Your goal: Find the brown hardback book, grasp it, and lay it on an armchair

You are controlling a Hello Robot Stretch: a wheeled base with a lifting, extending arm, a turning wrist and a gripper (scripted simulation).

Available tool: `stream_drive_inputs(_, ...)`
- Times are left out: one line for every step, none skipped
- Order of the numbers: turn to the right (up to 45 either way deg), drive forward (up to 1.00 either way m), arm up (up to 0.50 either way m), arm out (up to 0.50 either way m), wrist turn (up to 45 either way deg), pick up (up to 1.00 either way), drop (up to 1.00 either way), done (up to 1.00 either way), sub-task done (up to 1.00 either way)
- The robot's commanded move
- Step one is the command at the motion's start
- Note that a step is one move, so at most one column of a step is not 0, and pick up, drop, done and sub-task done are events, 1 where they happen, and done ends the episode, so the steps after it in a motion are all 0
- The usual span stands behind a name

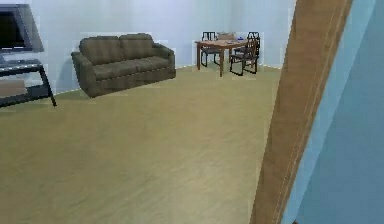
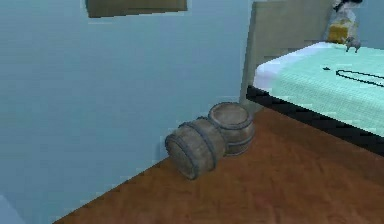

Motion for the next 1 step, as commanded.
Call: stream_drive_inputs(-12.0, 0.00, 0.00, 0.00, 0.0, 0.00, 0.00, 0.00, 0.00)
